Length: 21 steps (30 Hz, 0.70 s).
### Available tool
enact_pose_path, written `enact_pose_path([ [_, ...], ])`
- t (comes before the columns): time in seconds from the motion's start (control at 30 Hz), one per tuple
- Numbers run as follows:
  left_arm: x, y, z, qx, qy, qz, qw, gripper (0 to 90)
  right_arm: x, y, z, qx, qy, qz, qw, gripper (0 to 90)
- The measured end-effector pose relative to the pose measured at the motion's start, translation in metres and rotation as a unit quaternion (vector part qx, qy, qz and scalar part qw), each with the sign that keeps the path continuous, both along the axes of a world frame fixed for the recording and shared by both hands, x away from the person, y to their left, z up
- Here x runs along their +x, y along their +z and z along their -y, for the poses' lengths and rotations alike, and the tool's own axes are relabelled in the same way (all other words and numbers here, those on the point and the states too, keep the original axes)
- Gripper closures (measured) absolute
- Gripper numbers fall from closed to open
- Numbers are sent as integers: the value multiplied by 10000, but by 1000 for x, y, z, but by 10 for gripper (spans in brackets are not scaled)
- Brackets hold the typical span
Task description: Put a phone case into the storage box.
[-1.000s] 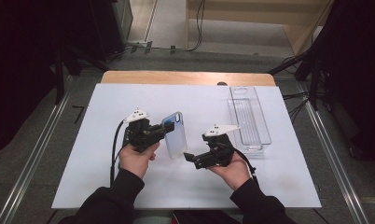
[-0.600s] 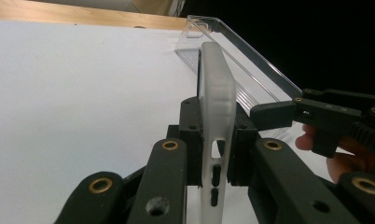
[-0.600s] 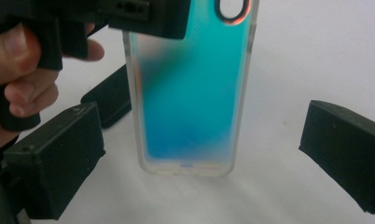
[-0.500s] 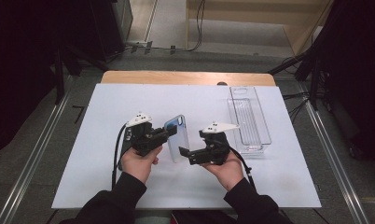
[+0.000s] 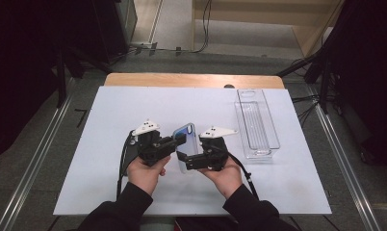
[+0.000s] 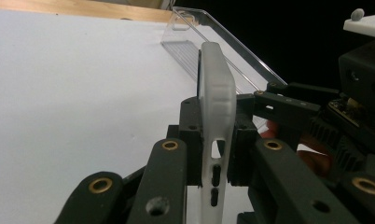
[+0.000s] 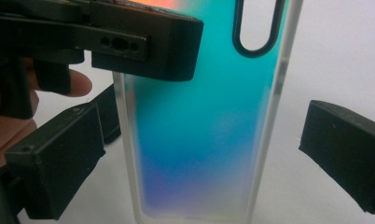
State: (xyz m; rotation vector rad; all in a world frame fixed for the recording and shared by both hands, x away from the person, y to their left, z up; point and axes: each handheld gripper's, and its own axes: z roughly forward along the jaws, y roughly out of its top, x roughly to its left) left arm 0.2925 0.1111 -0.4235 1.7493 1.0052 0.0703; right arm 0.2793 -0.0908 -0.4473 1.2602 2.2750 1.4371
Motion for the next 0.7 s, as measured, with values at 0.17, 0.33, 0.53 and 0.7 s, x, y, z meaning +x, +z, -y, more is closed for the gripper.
enact_pose_path([
  [0.17, -4, -1, 3, 19, -47, -12, 10000, 803, 0, 0, -4, 17, -47, 38, 10000, 0],
  [0.33, -6, -1, 6, 20, -74, -57, 10000, 802, 1, -1, -2, 27, -14, 74, 10000, 123],
  [0.53, -6, 0, 5, -23, -76, -78, 9999, 800, 0, 1, -2, 14, 21, 145, 9999, 148],
  [0.7, -5, 2, 3, -99, -14, -171, 9998, 636, 1, 2, -1, -64, 28, 152, 9999, 149],
])
